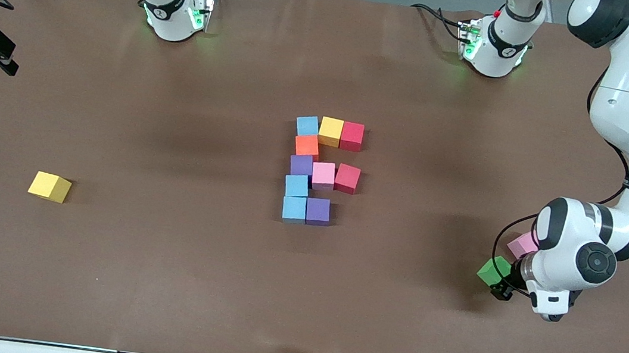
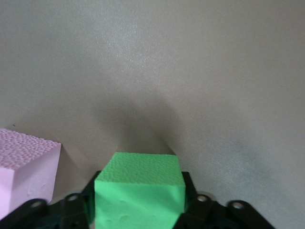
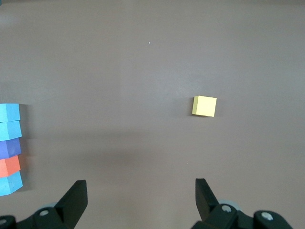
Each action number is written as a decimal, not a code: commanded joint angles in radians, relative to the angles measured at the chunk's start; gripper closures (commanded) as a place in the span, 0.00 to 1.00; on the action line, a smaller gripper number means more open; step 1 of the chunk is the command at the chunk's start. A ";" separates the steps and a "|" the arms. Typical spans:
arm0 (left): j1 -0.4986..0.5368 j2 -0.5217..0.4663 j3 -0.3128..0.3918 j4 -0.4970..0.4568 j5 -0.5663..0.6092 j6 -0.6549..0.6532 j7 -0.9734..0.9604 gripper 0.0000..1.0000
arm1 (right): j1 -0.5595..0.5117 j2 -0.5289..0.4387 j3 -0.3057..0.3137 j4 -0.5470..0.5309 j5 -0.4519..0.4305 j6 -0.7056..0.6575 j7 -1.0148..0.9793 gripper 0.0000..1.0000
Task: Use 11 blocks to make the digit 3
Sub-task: 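Grasp the green cube with the left gripper, then carry the green cube beside the purple cube with the left gripper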
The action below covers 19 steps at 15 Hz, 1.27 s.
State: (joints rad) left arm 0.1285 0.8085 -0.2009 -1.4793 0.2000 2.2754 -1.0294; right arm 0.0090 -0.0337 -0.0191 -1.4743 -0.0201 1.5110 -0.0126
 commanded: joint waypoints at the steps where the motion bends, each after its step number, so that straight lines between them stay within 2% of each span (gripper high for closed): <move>1: -0.004 -0.011 0.003 -0.007 0.003 0.010 -0.049 0.77 | 0.000 0.006 0.002 0.016 -0.003 -0.011 0.008 0.00; 3: -0.007 -0.022 -0.008 -0.004 -0.005 0.010 -0.078 1.00 | 0.000 0.006 0.002 0.016 -0.003 -0.011 0.008 0.00; 6: -0.061 -0.043 -0.031 -0.012 -0.013 -0.002 -0.235 0.98 | 0.000 0.006 0.002 0.016 -0.004 -0.011 0.008 0.00; 8: -0.117 -0.052 -0.063 -0.016 -0.010 -0.008 -0.473 0.98 | 0.000 0.006 0.002 0.016 -0.004 -0.011 0.008 0.00; 10: -0.215 -0.063 -0.063 -0.016 0.001 -0.048 -0.689 0.98 | 0.000 0.006 0.002 0.016 -0.004 -0.011 0.008 0.00; 15: -0.374 -0.065 -0.061 -0.013 0.003 -0.056 -1.010 0.98 | 0.000 0.006 0.002 0.016 -0.004 -0.011 0.008 0.00; 19: -0.454 -0.063 -0.061 -0.016 0.004 -0.056 -1.208 0.98 | 0.000 0.006 0.002 0.016 -0.004 -0.011 0.008 0.00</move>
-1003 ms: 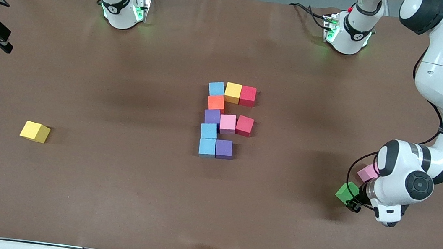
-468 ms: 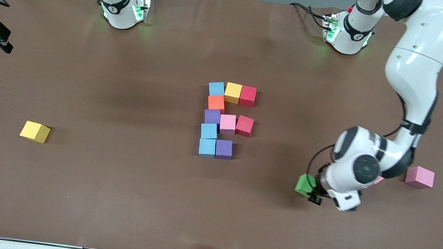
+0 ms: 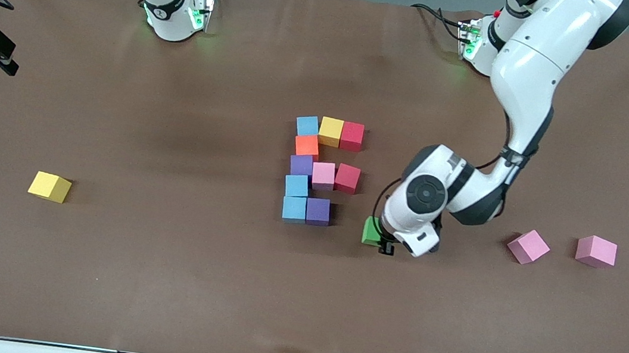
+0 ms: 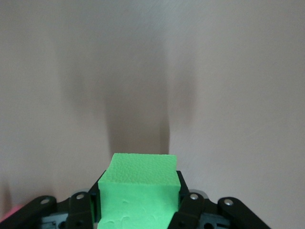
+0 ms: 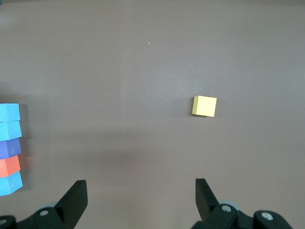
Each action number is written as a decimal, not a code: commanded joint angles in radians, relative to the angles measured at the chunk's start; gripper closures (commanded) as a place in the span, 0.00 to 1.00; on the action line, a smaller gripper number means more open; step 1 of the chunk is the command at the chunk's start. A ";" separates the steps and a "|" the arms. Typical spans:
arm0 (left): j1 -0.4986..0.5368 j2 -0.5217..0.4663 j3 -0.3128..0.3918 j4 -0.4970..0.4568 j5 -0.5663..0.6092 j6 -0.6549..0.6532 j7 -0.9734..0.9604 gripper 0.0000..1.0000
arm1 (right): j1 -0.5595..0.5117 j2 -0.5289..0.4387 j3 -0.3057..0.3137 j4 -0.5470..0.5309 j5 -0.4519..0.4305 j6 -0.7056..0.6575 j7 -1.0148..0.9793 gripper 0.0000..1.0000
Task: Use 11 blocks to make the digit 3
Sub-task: 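Carry the green cube beside the purple cube with the left gripper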
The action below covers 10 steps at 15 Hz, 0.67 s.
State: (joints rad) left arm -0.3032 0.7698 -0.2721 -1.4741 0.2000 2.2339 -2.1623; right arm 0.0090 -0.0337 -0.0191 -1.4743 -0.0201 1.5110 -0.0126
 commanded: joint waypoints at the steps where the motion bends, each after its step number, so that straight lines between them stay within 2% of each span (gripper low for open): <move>1: -0.036 -0.023 0.010 -0.022 0.004 -0.014 -0.109 0.98 | 0.000 0.006 0.002 0.015 -0.003 -0.011 0.008 0.00; 5: -0.095 -0.012 0.017 -0.020 0.027 -0.002 -0.195 0.98 | 0.000 0.006 0.002 0.015 -0.004 -0.011 0.008 0.00; 10: -0.112 0.014 0.016 -0.011 0.075 0.013 -0.225 0.98 | 0.000 0.006 0.002 0.015 -0.004 -0.011 0.008 0.00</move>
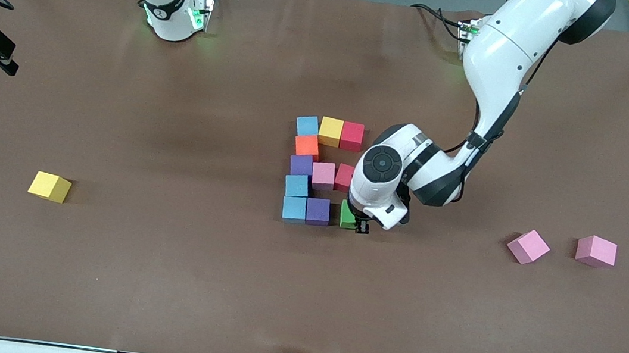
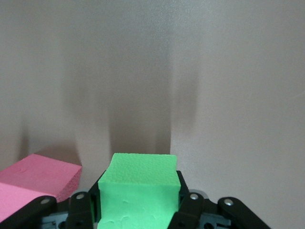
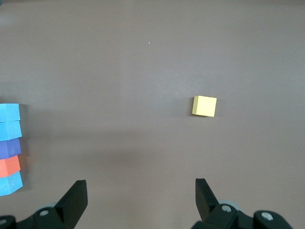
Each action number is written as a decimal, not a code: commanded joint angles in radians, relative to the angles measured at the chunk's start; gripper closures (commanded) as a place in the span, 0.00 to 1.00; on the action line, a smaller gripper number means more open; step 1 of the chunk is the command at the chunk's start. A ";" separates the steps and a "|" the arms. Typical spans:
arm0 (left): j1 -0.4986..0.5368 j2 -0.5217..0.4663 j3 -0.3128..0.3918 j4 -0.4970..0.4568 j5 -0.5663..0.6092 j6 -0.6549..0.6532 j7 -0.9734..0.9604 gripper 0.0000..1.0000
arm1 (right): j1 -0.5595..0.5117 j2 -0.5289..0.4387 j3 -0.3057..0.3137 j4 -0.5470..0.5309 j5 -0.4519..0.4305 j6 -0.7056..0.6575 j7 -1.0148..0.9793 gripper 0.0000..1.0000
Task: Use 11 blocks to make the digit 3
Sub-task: 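Lower the green cube beside the purple cube and open the left gripper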
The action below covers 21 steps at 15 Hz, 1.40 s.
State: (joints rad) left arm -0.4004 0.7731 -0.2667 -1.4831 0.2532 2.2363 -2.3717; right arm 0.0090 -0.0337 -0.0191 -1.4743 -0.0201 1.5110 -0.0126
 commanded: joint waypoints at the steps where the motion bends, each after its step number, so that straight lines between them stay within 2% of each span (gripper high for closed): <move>1: -0.027 0.023 0.012 0.000 0.018 0.011 -0.018 0.98 | 0.000 0.006 0.002 0.015 -0.004 -0.011 0.008 0.00; 10: -0.034 0.071 0.012 0.064 0.008 0.013 -0.066 0.98 | 0.000 0.006 0.002 0.015 -0.004 -0.011 0.008 0.00; 21: -0.054 0.092 0.012 0.079 0.006 0.014 -0.067 0.97 | -0.001 0.006 0.002 0.015 -0.006 -0.011 0.008 0.00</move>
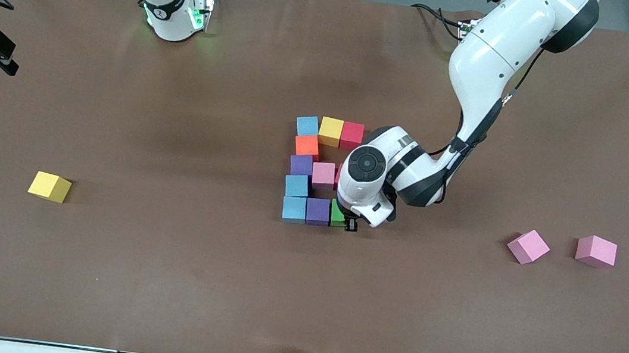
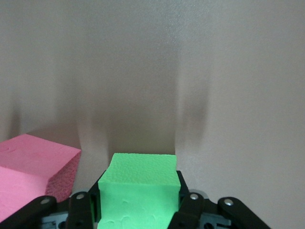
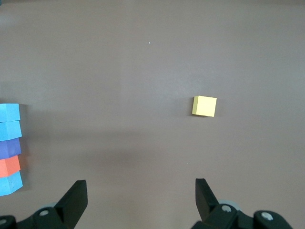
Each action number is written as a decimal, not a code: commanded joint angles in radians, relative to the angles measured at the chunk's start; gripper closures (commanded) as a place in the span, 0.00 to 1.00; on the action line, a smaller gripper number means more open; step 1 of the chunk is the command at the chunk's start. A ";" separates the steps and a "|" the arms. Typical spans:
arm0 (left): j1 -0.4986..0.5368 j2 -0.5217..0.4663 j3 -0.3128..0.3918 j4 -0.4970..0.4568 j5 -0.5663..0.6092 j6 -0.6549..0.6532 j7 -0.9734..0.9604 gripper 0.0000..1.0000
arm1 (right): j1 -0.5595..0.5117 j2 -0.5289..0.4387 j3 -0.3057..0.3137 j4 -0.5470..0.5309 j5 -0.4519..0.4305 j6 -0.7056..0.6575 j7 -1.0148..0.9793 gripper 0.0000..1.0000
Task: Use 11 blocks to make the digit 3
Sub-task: 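Lower the green cube beside the purple cube and open the left gripper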
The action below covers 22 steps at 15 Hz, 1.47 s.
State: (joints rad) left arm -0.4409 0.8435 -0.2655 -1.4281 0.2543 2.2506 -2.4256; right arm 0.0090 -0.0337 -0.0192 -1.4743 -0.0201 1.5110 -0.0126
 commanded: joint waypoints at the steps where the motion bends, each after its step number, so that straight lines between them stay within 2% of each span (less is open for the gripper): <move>1: -0.013 0.025 0.011 0.024 0.005 0.006 -0.015 0.96 | 0.000 0.006 0.002 0.017 -0.006 -0.011 0.008 0.00; 7: -0.013 0.029 0.011 0.024 0.005 0.026 -0.024 0.94 | 0.000 0.006 0.002 0.015 -0.006 -0.011 0.008 0.00; 10: -0.012 0.034 0.011 0.024 0.005 0.046 -0.026 0.86 | 0.000 0.006 0.002 0.017 -0.006 -0.011 0.008 0.00; 11: -0.013 0.037 0.011 0.024 0.005 0.047 -0.024 0.75 | -0.001 0.006 0.002 0.015 -0.006 -0.011 0.008 0.00; 13: -0.013 0.040 0.011 0.024 0.007 0.052 -0.023 0.43 | -0.001 0.006 0.002 0.017 -0.006 -0.011 0.008 0.00; 14: -0.015 0.040 0.011 0.024 0.010 0.056 -0.017 0.25 | -0.001 0.006 0.002 0.015 -0.006 -0.011 0.008 0.00; 15: -0.016 0.039 0.011 0.023 0.017 0.056 -0.009 0.00 | -0.001 0.006 0.002 0.015 -0.006 -0.011 0.008 0.00; 22: 0.023 -0.020 0.002 0.024 0.017 0.050 0.056 0.00 | -0.001 0.005 0.002 0.017 -0.006 -0.011 0.008 0.00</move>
State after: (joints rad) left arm -0.4401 0.8585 -0.2599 -1.4055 0.2545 2.3068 -2.3898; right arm 0.0090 -0.0337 -0.0192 -1.4742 -0.0201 1.5110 -0.0126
